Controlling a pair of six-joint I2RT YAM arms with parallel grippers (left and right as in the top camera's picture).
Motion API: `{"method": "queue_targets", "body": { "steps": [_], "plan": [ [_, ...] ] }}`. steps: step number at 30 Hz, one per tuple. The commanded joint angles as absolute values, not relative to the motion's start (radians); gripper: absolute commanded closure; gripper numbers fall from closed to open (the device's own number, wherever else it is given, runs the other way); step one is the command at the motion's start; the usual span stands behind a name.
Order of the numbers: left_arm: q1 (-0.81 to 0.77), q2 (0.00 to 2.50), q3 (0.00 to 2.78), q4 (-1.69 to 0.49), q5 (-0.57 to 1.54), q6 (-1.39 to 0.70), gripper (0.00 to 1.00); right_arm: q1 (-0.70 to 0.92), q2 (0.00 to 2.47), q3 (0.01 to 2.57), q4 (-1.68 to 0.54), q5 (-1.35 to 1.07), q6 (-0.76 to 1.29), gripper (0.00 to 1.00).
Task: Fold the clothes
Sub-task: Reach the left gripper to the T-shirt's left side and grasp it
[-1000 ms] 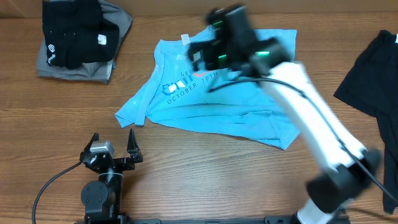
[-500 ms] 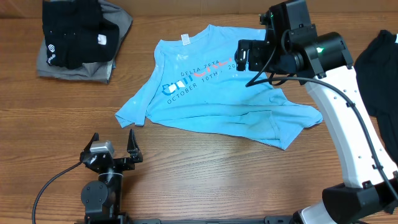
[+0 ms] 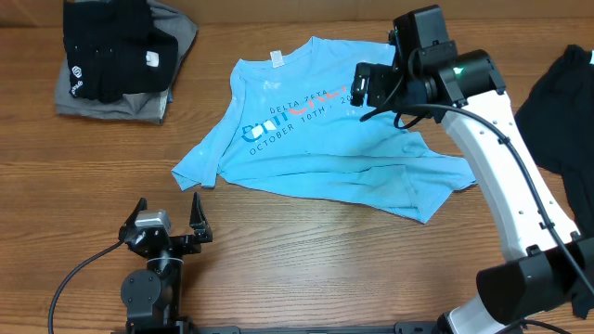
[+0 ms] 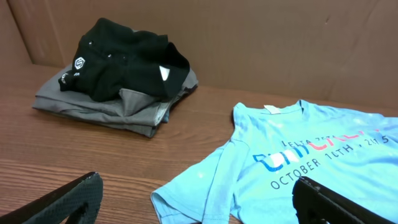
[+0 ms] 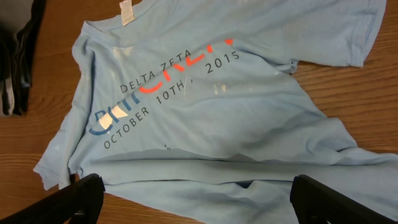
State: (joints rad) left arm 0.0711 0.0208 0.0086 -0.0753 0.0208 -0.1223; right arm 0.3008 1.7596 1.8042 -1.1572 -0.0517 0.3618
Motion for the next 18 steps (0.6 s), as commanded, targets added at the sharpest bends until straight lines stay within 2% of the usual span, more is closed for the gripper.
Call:
{"method": "queue_targets", "body": {
  "steps": [1,6,9,13,18],
  "plan": [
    [0.065,0.020,0.005,-0.070,0.057,-0.127,0.00,0.298,1.764,1.799,-1.157,-0.045,0.367,0.00],
    [0.065,0.020,0.005,0.051,0.320,-0.276,0.00,0.298,1.764,1.799,-1.154,-0.033,0.367,0.00],
    [0.065,0.020,0.005,0.140,0.442,-0.287,0.00,0.298,1.764,1.799,-1.146,-0.034,0.367,0.00],
    [0.065,0.020,0.028,0.234,0.426,-0.360,0.00,0.298,1.764,1.799,-1.145,-0.034,0.367,0.00],
    [0.066,0.078,0.150,0.174,0.366,-0.325,0.00,0.298,1.764,1.799,-1.145,-0.034,0.368,0.00]
  ]
}}
